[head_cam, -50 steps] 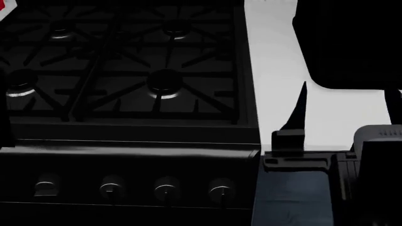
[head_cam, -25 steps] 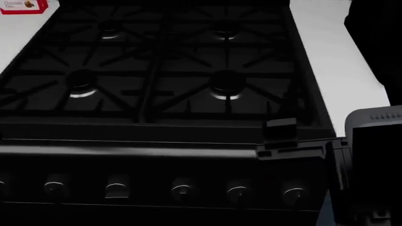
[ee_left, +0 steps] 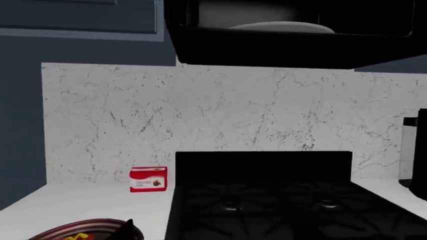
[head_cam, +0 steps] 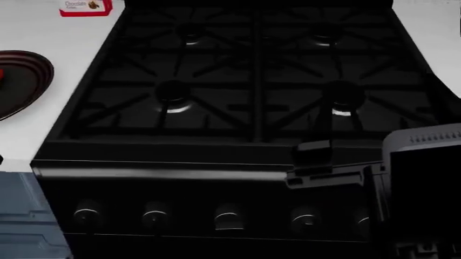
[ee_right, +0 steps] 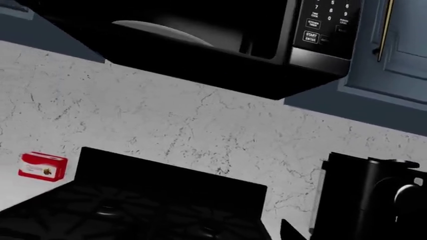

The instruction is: Pick the hot dog from the counter and place it in the microwave.

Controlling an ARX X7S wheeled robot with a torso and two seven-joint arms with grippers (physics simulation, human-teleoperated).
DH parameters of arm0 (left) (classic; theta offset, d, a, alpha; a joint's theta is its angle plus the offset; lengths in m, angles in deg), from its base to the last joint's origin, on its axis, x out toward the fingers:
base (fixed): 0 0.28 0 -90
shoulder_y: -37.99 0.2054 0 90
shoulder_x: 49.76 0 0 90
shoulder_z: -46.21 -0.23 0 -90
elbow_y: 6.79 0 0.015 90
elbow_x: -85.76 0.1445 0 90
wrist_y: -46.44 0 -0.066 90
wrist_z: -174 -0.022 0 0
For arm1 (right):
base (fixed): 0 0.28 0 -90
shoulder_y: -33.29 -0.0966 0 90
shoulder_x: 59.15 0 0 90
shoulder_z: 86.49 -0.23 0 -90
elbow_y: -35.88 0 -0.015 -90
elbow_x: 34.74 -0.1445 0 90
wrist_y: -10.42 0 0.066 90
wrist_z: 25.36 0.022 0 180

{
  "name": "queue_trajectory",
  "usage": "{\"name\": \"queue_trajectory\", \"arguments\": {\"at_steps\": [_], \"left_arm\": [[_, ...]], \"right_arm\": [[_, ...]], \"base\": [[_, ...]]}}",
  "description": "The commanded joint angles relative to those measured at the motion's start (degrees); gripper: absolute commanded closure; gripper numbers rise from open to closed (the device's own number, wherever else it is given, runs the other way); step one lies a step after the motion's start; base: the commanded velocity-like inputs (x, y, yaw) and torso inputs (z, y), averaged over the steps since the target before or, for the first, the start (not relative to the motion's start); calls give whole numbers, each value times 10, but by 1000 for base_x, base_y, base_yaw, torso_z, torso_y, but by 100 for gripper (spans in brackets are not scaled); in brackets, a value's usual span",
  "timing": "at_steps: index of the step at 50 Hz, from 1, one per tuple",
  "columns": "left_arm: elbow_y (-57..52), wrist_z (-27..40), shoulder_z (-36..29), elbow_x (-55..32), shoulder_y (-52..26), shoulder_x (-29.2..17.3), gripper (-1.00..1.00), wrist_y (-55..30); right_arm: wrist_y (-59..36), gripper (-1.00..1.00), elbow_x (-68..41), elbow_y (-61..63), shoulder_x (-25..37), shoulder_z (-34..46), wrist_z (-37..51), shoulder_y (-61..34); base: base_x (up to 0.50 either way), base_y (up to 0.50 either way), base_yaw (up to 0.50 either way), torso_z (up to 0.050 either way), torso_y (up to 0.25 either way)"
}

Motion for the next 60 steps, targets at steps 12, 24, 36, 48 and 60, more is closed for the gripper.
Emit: {"name": "queue_trajectory", "arguments": {"at_steps": [12, 24, 36, 48, 60], "left_arm": [[1, -1, -3, 2, 17, -6, -100, 11], [4, -4, -9, 3, 23, -8, -100, 19], [7, -8, -13, 5, 29, -9, -100, 28], [10, -10, -19, 8, 35, -9, -100, 36], [14, -11, -25, 14, 39, -8, -100, 46]], "right_arm": [[12, -100, 2, -5, 0, 12, 3, 9], [13, -100, -1, -4, 1, 10, 6, 11], [11, -100, -4, -1, 1, 8, 10, 12], [15, -100, -5, -5, 3, 9, 12, 14], [11, -100, -8, -5, 5, 9, 14, 14]], "base": [[0, 500, 0, 0, 0], [0, 500, 0, 0, 0], [0, 500, 0, 0, 0], [-1, 500, 0, 0, 0], [0, 337, 0, 0, 0]]}}
